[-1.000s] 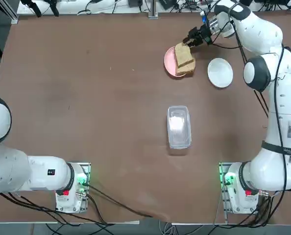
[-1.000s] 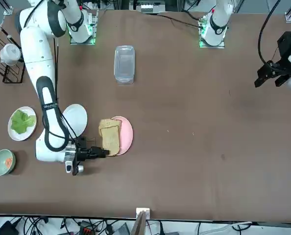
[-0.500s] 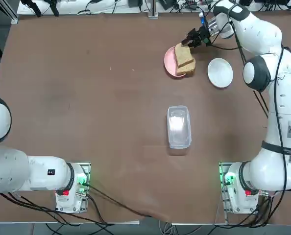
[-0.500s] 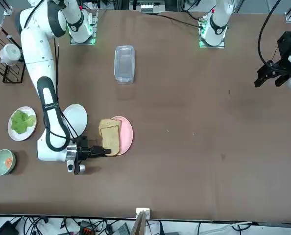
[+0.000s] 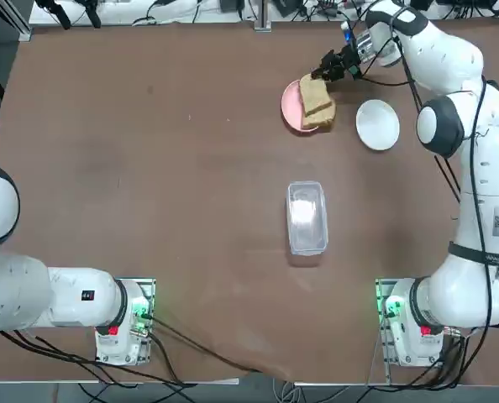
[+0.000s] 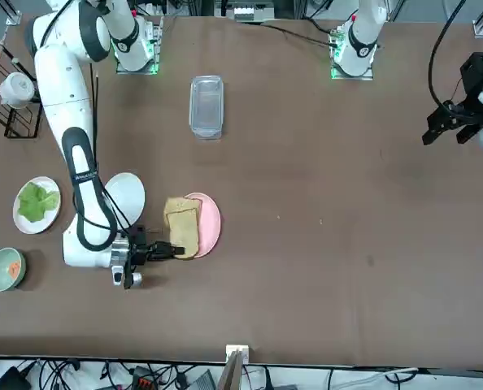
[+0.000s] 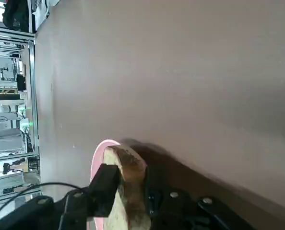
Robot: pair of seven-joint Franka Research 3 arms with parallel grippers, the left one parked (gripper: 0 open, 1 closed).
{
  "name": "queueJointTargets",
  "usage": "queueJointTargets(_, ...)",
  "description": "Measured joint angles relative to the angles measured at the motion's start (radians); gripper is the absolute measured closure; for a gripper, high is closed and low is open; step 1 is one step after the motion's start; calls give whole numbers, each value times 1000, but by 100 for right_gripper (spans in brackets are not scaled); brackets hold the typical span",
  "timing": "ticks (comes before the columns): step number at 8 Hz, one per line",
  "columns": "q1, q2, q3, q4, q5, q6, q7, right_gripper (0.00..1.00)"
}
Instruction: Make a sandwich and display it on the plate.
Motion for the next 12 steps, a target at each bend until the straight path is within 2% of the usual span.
queueJointTargets(1, 0, 0, 0, 0, 0, 0, -1, 74)
queueJointTargets(2, 0, -1, 0, 1, 0, 0, -2, 92)
queueJointTargets(6, 2, -53, 5, 10, 6, -10, -4, 92)
queueJointTargets(9, -7, -130, 4, 5, 7, -85, -5, 92)
queueJointTargets(12, -94, -230, -11, -21, -1, -205, -7, 92)
